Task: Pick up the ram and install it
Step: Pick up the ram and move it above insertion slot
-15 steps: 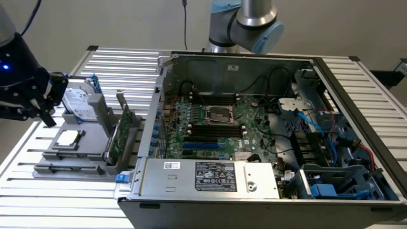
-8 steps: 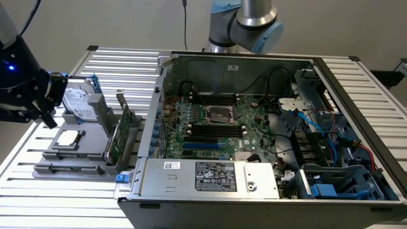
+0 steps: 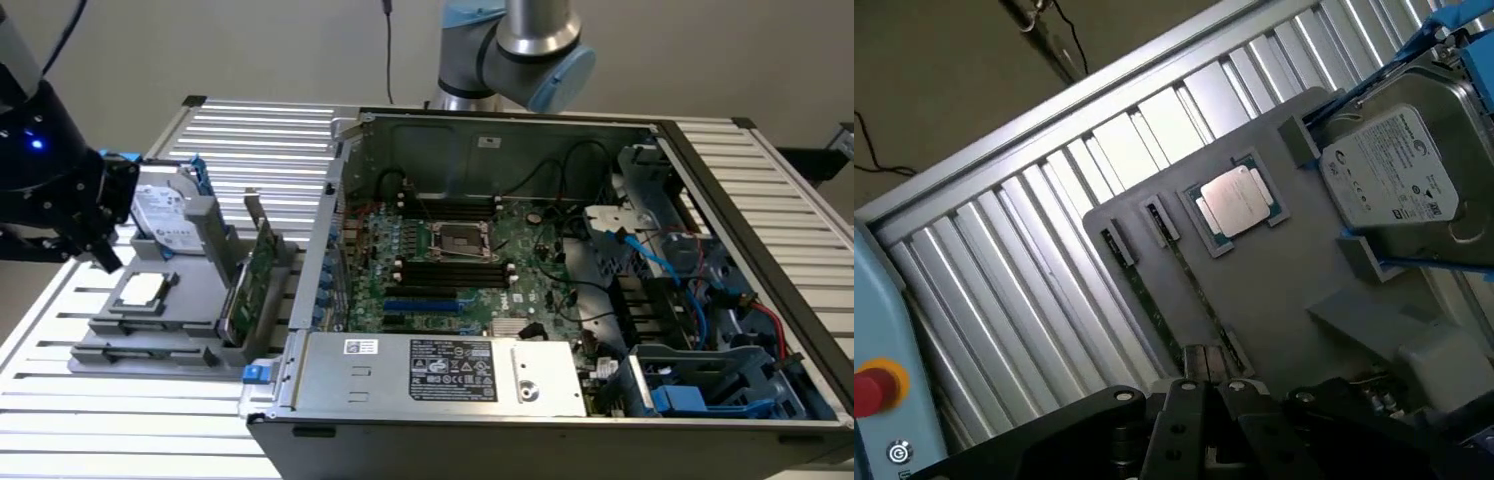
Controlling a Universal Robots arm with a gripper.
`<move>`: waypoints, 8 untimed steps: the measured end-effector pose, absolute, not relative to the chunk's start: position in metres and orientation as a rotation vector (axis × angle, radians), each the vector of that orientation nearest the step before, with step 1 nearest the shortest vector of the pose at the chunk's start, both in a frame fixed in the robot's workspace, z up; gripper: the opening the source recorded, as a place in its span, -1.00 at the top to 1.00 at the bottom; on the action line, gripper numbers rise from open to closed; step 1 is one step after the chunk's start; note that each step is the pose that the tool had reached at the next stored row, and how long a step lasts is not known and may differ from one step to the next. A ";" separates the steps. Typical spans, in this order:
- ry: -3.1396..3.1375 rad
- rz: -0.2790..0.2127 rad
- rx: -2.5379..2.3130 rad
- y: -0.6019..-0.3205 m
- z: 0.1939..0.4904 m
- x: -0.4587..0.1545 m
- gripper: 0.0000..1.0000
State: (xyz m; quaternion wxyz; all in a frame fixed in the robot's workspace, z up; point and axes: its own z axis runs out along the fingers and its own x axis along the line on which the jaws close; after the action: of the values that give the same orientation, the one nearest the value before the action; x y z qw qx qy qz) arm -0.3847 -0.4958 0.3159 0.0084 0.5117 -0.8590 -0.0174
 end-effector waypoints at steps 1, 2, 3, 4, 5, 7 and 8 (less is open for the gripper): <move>-2.670 -0.054 1.622 -0.496 0.315 -0.385 0.79; -2.655 -0.054 1.646 -0.496 0.315 -0.385 0.79; -2.640 -0.053 1.670 -0.496 0.314 -0.385 0.79; -2.624 -0.053 1.694 -0.496 0.314 -0.385 0.79; -2.609 -0.053 1.717 -0.496 0.313 -0.385 0.79; -2.576 -0.052 1.765 -0.496 0.312 -0.385 0.79; -2.560 -0.051 1.788 -0.496 0.311 -0.385 0.79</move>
State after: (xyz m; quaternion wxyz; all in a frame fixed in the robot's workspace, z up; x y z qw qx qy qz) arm -0.3847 -0.4958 0.3114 0.0093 0.5725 -0.8197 -0.0165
